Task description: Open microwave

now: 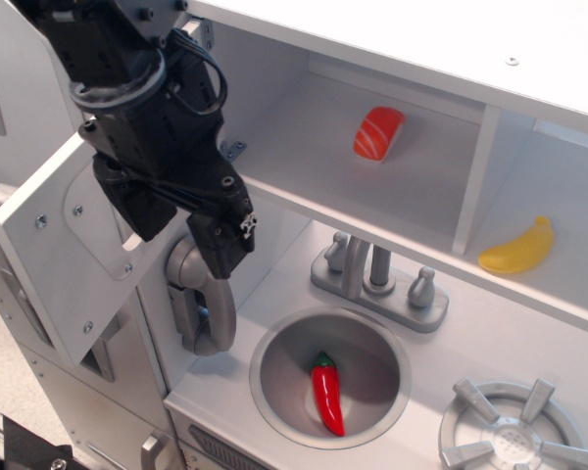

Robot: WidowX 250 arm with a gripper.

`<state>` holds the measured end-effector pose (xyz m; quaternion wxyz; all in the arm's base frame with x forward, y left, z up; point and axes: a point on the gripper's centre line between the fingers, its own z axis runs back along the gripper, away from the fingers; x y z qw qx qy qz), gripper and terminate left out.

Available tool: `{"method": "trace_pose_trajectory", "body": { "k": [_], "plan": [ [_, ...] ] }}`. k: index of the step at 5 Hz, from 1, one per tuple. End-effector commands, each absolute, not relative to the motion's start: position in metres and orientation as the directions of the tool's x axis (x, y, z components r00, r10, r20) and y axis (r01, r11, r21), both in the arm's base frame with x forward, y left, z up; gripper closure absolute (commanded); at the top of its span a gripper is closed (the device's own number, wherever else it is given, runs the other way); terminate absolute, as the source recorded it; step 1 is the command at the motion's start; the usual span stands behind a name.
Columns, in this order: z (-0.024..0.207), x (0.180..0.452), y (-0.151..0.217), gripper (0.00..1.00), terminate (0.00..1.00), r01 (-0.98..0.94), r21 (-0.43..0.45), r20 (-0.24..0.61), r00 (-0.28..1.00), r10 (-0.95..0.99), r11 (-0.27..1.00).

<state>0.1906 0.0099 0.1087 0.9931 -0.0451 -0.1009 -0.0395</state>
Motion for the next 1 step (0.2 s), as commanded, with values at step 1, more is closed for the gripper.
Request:
{"method": "trace_pose_trajectory", "body": {
  "k": [1],
  "plan": [
    [0.1205, 0.1925, 0.0140, 0.00, 1.00, 0.086, -0.078, 0.223, 0.973, -0.067, 0.993]
  ]
}}
